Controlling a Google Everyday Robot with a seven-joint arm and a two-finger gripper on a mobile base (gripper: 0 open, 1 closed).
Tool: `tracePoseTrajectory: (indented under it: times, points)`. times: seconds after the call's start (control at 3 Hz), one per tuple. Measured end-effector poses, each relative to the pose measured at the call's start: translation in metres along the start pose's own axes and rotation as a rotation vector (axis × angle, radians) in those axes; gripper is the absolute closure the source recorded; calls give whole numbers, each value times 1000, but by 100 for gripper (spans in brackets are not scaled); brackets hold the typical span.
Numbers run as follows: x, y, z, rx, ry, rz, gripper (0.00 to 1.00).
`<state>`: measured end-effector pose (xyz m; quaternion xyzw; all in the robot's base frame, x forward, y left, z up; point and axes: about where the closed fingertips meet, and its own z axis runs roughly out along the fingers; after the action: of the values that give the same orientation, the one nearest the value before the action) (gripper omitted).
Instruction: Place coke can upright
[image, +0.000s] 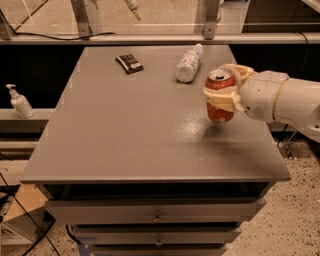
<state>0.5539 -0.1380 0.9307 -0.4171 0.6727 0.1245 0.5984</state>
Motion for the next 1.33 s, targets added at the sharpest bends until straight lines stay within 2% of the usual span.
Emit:
tracePoseTrajectory:
  times: [0.33,1.33]
  points:
    - [7,2,2,1,-2,-3,83]
    - [12,2,5,29,-95,26,13]
